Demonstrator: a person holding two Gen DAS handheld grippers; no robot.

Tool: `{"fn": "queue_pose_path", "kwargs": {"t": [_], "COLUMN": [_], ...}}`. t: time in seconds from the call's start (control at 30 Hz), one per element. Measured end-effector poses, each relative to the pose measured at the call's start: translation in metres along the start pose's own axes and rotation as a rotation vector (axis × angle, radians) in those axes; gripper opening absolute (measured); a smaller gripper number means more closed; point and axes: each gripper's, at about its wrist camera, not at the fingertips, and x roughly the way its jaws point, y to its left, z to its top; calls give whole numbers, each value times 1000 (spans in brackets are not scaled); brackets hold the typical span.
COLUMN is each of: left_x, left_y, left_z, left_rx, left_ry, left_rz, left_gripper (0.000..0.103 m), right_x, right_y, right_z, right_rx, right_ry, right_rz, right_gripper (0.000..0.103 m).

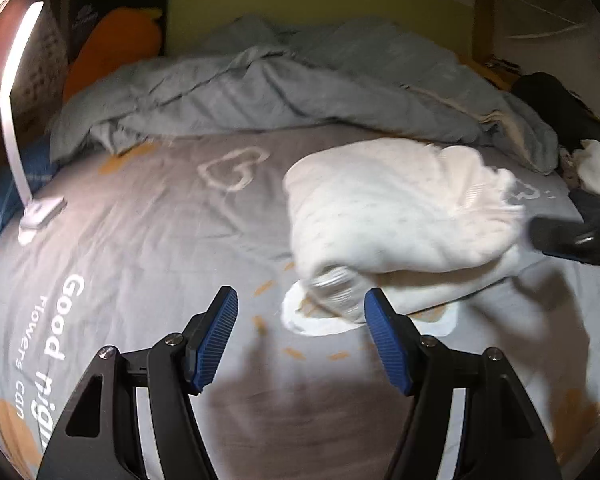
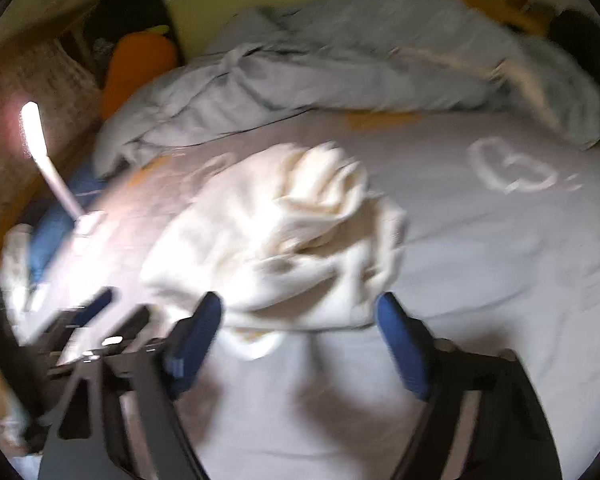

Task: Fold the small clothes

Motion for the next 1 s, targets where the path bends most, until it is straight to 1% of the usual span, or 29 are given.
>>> {"fn": "queue_pose_path", "kwargs": {"t": [0.03, 0.07, 0.1, 0.13, 0.17, 0.2, 0.23, 0.27, 0.3, 0.33, 0.37, 0.4, 0.43, 0.47, 0.5, 0.53, 0.57, 0.63, 0.67, 0.7, 0.77, 0.8, 0.83, 0.9, 0.93, 0.97, 1.0], "left_x": [2, 4, 6, 8, 10, 9, 6, 2, 1, 3, 9, 20, 30, 42, 53, 61, 68, 77, 81, 84, 86, 85, 82, 70, 62, 56, 55], "left_y": [7, 15, 23, 30, 37, 42, 46, 48, 49, 50, 50, 53, 56, 59, 62, 62, 60, 53, 48, 43, 39, 40, 43, 48, 47, 44, 40], "left_z": [1, 3, 6, 9, 13, 17, 20, 24, 28, 31, 34, 37, 41, 46, 51, 59, 65, 73, 73, 71, 67, 66, 65, 64, 63, 61, 58], "left_rx": [-29, -65, -107, -149, -201, -240, -263, -271, -268, -259, -253, -268, -299, -331, -355, -362, -351, -308, -272, -246, -201, -192, -203, -210, -191, -157, -113], "left_ry": [7, 16, 43, 85, 126, 140, 134, 114, 91, 78, 87, 113, 138, 166, 189, 203, 212, 224, 247, 264, 275, 271, 263, 245, 225, 208, 202], "left_rz": [-15, -43, -83, -131, -212, -285, -319, -320, -299, -266, -233, -227, -260, -303, -351, -380, -368, -330, -317, -305, -289, -280, -286, -317, -324, -306, -264], "left_gripper": [65, 65, 65, 61, 59, 59, 59, 59, 59, 59, 59, 55, 48, 45, 45, 45, 45, 45, 45, 45, 47, 47, 47, 47, 47, 47, 47], "right_x": [0, 0, 1, 4, 9, 12, 16, 22, 25, 31, 36, 39, 42, 44, 46, 48, 55, 60, 62, 61, 57, 54, 49, 26, 9, 0, -5], "right_y": [-1, -4, -8, -13, -22, -30, -39, -48, -51, -53, -53, -53, -53, -53, -53, -51, -49, -50, -51, -51, -43, -42, -40, -32, -23, -17, -15], "right_z": [1, 1, 1, 1, 0, -3, -6, -9, -11, -11, -11, -9, -6, 1, 6, 12, 19, 20, 19, 20, 22, 23, 25, 26, 27, 27, 24], "right_rx": [42, 76, 115, 164, 230, 284, 359, 442, 462, 478, 484, 487, 490, 486, 477, 450, 414, 419, 422, 412, 322, 301, 285, 239, 158, 109, 76], "right_ry": [10, 11, 12, 19, 27, 25, 23, 26, 28, 34, 29, 22, 7, -15, -30, -39, -30, -38, -65, -95, -152, -154, -166, -240, -287, -314, -325], "right_rz": [88, 136, 181, 226, 270, 305, 336, 358, 367, 358, 340, 339, 345, 336, 318, 299, 257, 198, 164, 121, 10, 6, 12, 66, 40, -4, -84], "right_gripper": [72, 68, 67, 66, 65, 65, 65, 65, 65, 65, 65, 65, 65, 65, 65, 65, 65, 63, 52, 45, 19, 18, 17, 16, 16, 16, 16]}}
